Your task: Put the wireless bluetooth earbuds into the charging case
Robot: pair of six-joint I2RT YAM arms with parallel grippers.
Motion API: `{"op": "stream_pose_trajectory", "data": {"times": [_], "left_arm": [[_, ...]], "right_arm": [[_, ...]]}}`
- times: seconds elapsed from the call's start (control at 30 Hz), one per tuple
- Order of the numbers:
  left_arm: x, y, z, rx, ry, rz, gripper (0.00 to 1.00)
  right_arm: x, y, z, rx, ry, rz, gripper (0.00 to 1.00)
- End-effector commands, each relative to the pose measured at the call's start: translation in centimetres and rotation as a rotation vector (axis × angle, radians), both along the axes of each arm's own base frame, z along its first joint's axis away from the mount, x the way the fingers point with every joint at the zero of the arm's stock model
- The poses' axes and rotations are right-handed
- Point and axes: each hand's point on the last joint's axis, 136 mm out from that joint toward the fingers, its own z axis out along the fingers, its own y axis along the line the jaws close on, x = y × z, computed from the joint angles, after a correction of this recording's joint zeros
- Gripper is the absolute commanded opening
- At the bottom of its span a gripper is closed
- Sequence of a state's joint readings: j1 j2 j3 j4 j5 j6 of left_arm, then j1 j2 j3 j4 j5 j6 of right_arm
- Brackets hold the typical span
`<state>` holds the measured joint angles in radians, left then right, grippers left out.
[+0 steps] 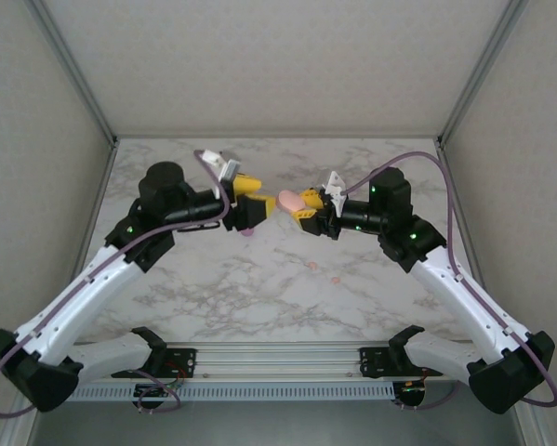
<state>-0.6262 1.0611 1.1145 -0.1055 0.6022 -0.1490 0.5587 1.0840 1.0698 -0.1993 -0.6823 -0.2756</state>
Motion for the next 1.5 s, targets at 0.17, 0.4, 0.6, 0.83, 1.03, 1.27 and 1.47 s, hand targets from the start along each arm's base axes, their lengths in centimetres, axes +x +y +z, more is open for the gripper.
{"op": "stream_pose_trajectory", "data": {"times": [0.17, 0.4, 0.6, 0.83, 1.03, 1.27, 1.47], "left_arm": [[-1.3, 1.0, -3.7, 0.249, -0.357, -0.127, 0.77], [-2.5, -0.2, -4.1, 0.237, -0.384, -0.284, 0.75], [-2.2, -1.0, -3.4, 0.209, -0.363, -0.312, 0.74], [-2.3, -1.8, -2.8, 0.167, -0.302, -0.360, 0.68], [-1.9, -2.4, -2.8, 0.156, -0.266, -0.366, 0.64], [-1.3, -2.9, -2.1, 0.115, -0.254, -0.339, 0.62], [-1.3, -3.0, -1.9, 0.105, -0.249, -0.337, 0.59]], "right_arm": [[-1.1, 0.3, 1.7, 0.014, 0.042, 0.080, 0.29], [-1.8, 0.6, 1.8, 0.002, 0.047, 0.142, 0.29], [-2.0, 0.7, 1.5, -0.015, 0.049, 0.163, 0.28], [-1.8, 0.7, 1.4, -0.011, 0.022, 0.160, 0.29], [-1.6, 0.8, 1.6, 0.009, -0.007, 0.151, 0.29], [-1.6, 0.8, 1.4, 0.007, -0.008, 0.154, 0.29], [-1.7, 0.8, 1.2, 0.003, -0.009, 0.161, 0.30]]}}
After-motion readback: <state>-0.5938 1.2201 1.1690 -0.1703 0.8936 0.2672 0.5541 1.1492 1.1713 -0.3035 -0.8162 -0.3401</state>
